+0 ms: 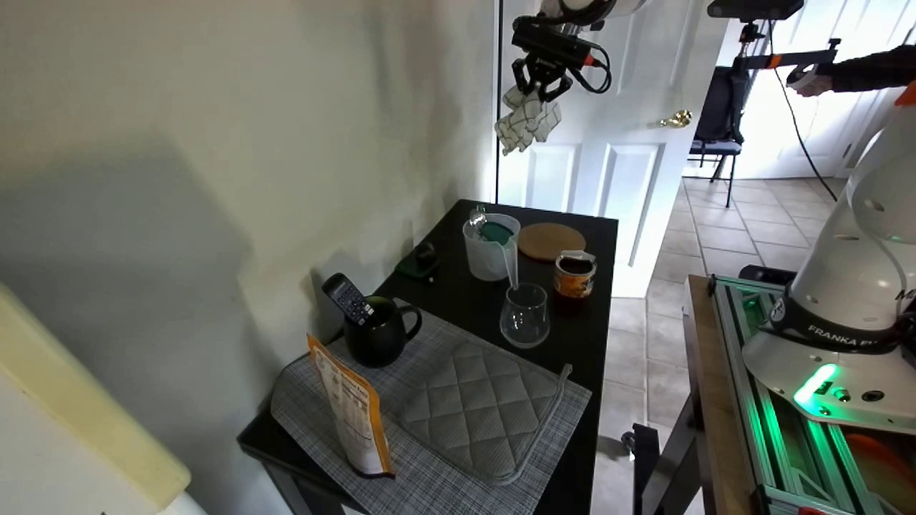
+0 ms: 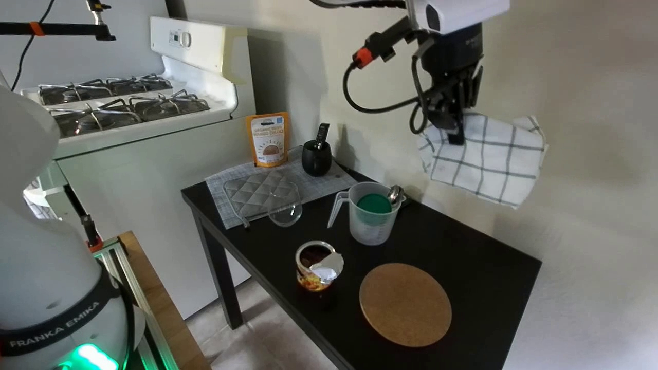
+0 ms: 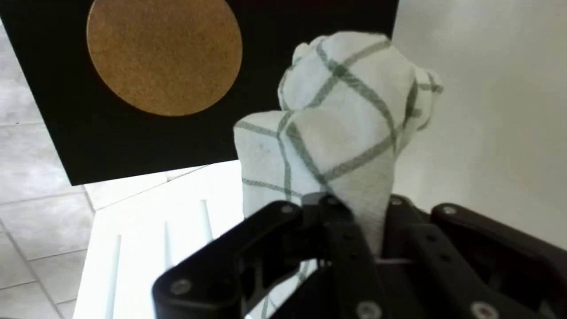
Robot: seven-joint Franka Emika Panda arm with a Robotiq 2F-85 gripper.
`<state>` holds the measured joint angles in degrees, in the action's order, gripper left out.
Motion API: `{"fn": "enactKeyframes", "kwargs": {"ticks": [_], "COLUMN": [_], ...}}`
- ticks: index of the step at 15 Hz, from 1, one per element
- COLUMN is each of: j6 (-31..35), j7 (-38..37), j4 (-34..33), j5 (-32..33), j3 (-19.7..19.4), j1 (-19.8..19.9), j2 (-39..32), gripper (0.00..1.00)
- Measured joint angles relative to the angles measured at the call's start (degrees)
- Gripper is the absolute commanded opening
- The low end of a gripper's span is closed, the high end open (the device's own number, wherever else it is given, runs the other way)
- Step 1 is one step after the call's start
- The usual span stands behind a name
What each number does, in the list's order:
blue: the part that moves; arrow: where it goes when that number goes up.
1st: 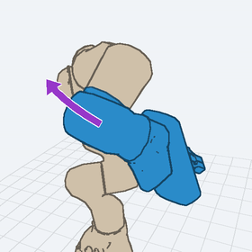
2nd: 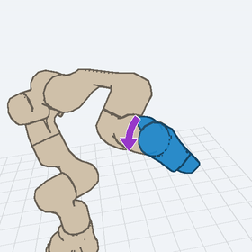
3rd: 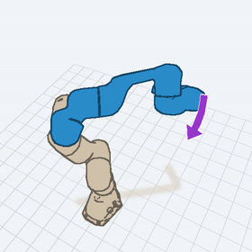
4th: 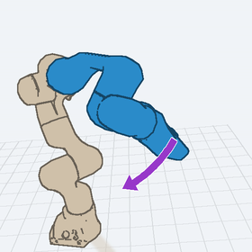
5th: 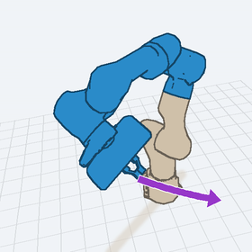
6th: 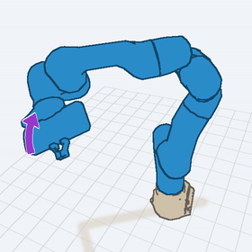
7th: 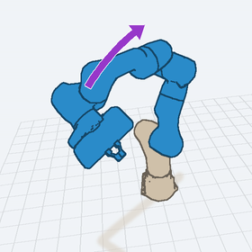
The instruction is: Move the cloth to the right
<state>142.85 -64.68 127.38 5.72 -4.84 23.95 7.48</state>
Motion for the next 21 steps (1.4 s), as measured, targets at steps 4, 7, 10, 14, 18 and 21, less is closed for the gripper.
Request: {"fn": "enactKeyframes", "kwargs": {"ticks": [4, 7, 10, 14, 18, 21], "j6": [-0.28, -2.0, -4.62, -7.28, -7.31, -7.4], "j7": [-7.42, -9.33, -9.06, -7.33, -2.17, 5.18], "j4": [-7.48, -14.67, -21.58, -27.81, -27.73, -26.61], "j5": [6.39, 6.06, 0.98, -6.18, -10.73, -13.24], "j3": [-4.1, -6.94, -7.04, -6.71, -7.25, -7.82], "j1": [-0.79, -3.99, -7.41, -9.98, -8.42, -5.81], "j2": [-11.19, -20.02, -27.76, -35.61, -38.03, -37.94], "gripper": [0.03, 0.03, 0.03, 0.03, 0.03, 0.03]}}
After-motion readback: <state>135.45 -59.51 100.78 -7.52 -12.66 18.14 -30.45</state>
